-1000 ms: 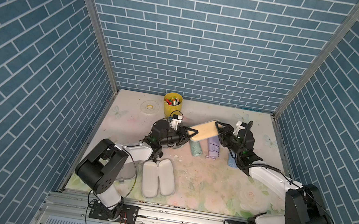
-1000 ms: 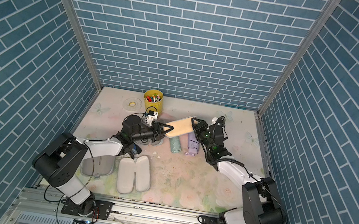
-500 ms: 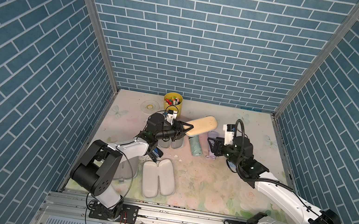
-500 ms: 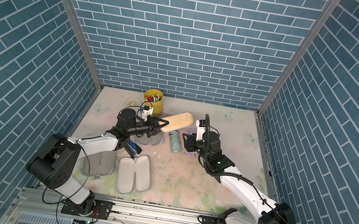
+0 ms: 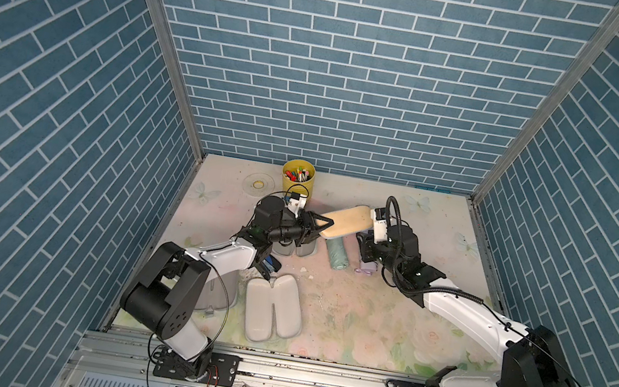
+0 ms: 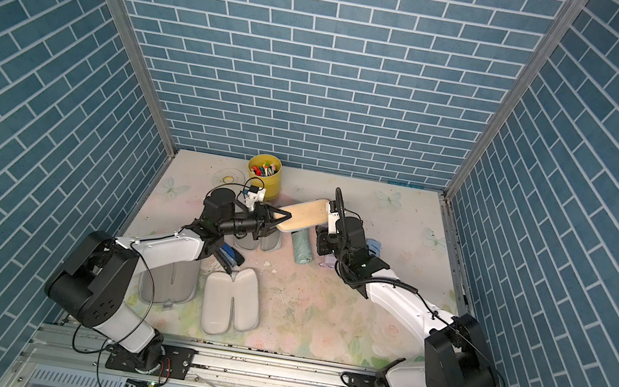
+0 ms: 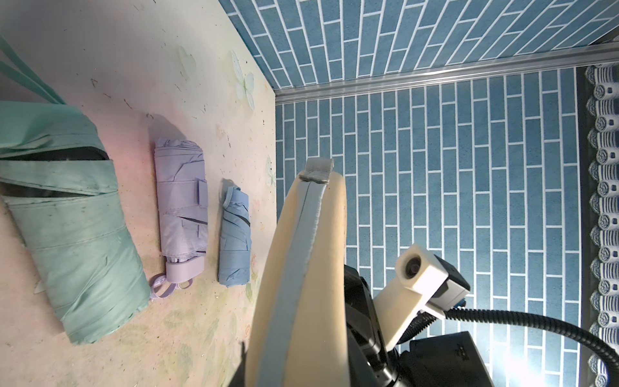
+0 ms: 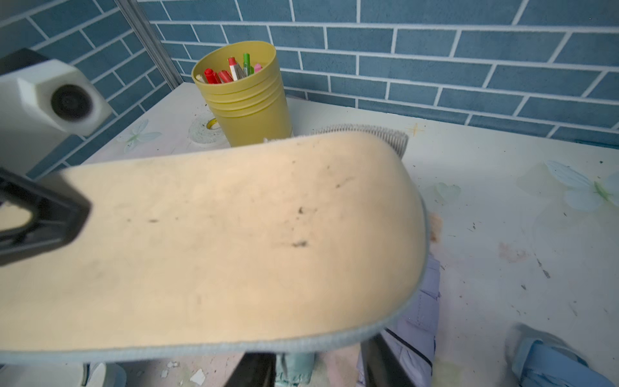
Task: Put umbrellas into zippered umbrella sleeves
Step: Zip the zipper on the umbrella sleeve.
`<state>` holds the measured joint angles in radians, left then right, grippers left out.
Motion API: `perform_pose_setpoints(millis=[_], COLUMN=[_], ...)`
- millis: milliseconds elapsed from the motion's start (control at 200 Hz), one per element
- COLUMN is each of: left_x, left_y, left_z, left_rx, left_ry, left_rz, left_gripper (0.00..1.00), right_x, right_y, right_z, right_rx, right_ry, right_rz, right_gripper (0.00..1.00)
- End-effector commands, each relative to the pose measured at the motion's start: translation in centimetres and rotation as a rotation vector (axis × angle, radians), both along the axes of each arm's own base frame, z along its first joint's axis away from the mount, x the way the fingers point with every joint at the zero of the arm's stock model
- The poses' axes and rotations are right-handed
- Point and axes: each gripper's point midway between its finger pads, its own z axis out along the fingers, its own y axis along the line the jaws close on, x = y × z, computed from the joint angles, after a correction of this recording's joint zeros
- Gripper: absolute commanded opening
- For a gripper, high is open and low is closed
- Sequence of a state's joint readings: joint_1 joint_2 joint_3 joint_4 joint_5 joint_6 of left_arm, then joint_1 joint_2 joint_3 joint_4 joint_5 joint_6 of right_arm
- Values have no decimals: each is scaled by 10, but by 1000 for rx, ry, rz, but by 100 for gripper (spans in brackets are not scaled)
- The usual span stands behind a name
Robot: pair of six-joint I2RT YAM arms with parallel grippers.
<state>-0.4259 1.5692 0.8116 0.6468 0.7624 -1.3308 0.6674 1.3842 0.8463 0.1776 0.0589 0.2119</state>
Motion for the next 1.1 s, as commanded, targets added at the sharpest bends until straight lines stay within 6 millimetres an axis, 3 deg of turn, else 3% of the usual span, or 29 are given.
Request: perform_pose_setpoints(millis=[0, 210, 330, 420, 680, 890, 1095], left_x=[-4, -7, -11, -24, -71, -86, -111], left_y=[-5, -3, 10, 12, 16, 21, 4], left_z=[39, 38, 35, 36, 34, 19, 7], left_rx=[-47, -31, 2, 43, 179, 264, 322], left_ry=[-126, -110, -74, -64, -120, -147, -171], left_rz=[-41, -73, -114, -198, -438, -524, -654], left_gripper=[21, 18, 12, 9, 1, 0, 0], right_x=[11, 14, 20, 23, 31, 26, 22], right_y=[7, -8, -35, -45, -50, -48, -41], right_z=[19, 18, 14, 14, 36, 55, 79], right_rx=[15, -5, -46, -106, -225, -277, -247], right_ry=[-76, -85, -82, -100, -205, -297, -338], right_rz=[11, 5, -18, -6, 42, 141, 256], right_gripper=[29, 0, 0, 0, 0, 0, 0])
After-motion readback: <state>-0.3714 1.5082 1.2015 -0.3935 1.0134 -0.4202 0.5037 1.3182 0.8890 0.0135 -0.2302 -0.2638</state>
